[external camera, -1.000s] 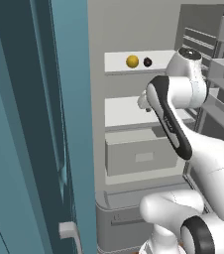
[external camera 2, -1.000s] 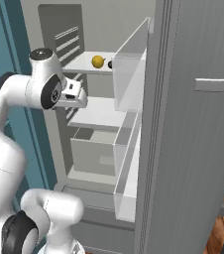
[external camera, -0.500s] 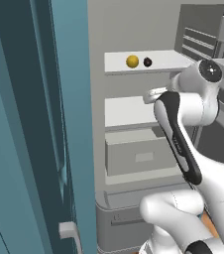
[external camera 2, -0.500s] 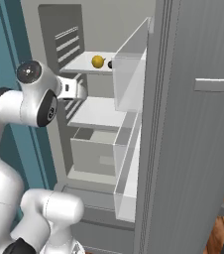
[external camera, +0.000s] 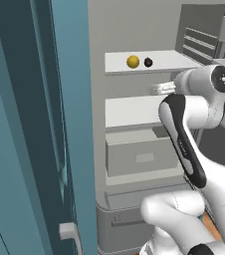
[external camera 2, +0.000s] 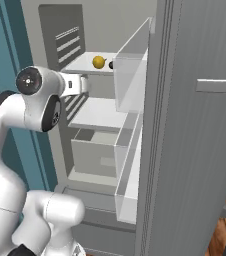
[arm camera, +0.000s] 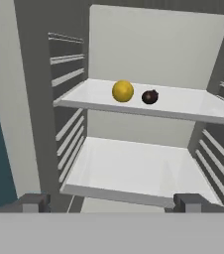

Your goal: Move the eggplant and pear from the top shelf to the second highest shelf to make space. Then, place the pitcher from the counter on the cleared top shelf.

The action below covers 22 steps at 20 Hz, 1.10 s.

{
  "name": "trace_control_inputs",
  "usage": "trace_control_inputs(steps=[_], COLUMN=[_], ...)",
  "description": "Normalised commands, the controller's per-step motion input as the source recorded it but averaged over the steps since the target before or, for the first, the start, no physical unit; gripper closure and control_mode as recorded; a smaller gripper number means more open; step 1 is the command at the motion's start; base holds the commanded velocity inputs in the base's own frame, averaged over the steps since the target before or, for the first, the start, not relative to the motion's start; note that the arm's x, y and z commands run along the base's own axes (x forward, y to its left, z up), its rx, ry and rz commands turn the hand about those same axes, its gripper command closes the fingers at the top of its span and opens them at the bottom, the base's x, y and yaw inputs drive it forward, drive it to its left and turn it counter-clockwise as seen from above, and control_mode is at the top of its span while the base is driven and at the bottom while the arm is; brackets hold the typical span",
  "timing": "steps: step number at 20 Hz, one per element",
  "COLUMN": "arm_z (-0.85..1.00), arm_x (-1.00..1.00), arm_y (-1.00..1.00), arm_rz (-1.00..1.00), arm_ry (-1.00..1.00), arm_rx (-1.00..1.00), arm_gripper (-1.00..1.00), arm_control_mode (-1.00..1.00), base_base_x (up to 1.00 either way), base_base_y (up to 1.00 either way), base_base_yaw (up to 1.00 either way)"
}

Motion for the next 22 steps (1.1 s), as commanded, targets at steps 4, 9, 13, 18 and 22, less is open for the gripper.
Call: trace_control_inputs(steps=[4,9,13,18,22], arm_z=[0.33,0.2,0.07,0.1,0.0], arm_x=[0.26,0.32,0.28,0.33,0.38], arm_y=[-0.15,-0.21,-0.25,-0.12,0.0], arm_rz=[-0.02,-0.04,-0.05,-0.02,0.0], arm_ry=[-0.01,0.04,0.03,0.07,0.05], arm_rx=[-0.01,0.0,0.0,0.02,0.02], arm_gripper=[-1.0,-1.0,-1.0,-1.0,-1.0], arm_control_mode=[-1.0,-1.0,-1.0,-1.0,-1.0], base_base_x=[0.0,0.0,0.0,0.0,0.0], base_base_y=[0.0,0.0,0.0,0.0,0.0], base_base_yaw=[0.0,0.0,0.0,0.0,0.0])
